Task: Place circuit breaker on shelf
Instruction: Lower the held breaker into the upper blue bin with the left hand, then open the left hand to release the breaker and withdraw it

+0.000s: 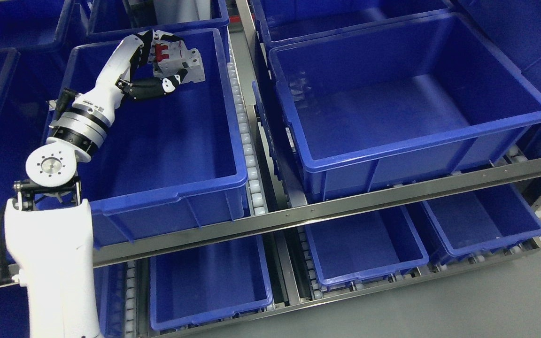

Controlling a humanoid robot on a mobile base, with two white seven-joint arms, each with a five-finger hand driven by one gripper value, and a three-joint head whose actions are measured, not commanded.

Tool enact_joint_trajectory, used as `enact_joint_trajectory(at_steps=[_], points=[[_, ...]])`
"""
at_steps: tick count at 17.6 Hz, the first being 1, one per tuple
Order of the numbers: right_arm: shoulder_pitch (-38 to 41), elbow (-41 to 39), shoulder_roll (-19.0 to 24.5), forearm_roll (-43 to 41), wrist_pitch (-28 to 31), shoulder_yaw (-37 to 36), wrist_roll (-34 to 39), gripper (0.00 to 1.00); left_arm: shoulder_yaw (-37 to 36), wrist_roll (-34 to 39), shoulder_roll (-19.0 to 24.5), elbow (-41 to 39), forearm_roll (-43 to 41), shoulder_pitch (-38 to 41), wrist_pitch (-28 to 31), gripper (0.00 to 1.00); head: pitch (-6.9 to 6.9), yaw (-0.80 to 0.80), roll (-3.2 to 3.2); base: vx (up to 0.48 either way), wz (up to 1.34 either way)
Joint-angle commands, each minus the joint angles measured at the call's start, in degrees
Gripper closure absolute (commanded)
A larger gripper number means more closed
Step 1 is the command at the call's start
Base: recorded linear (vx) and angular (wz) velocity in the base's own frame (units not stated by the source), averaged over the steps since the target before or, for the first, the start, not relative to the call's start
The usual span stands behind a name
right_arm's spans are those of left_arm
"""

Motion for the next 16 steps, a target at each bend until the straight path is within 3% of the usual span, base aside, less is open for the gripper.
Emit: enact_joint_trajectory(at_steps=[1,4,8,16], points=[[0.0,0.0,-1.0,0.0,13.3,1.1,0.0,0.00,-5.3,0.1,8.9,21.9,-4.4,-3.8,-2.1,0.91,0.00,0.00,0.00,0.142,-0.17],[0.0,0.0,-1.0,0.0,13.3,1.1,0.0,0.00,-5.4,0.1,13.7,22.7,-4.3,-3.1,-3.3,0.90,0.00,0.00,0.00,0.130,-0.17],[0.0,0.0,-1.0,0.0,13.3,1.1,0.0,0.00,-1.9,0.0,16.5,22.4,-4.0,0.1,-5.2,0.89,0.00,0.00,0.00,0.104,-0.18],[0.0,0.0,-1.0,0.0,13.3,1.1,0.0,0.00,-2.9,0.5,16.6,28.4,-4.5,-0.2,-5.5,0.80,0.00,0.00,0.00,0.029,-0.06]])
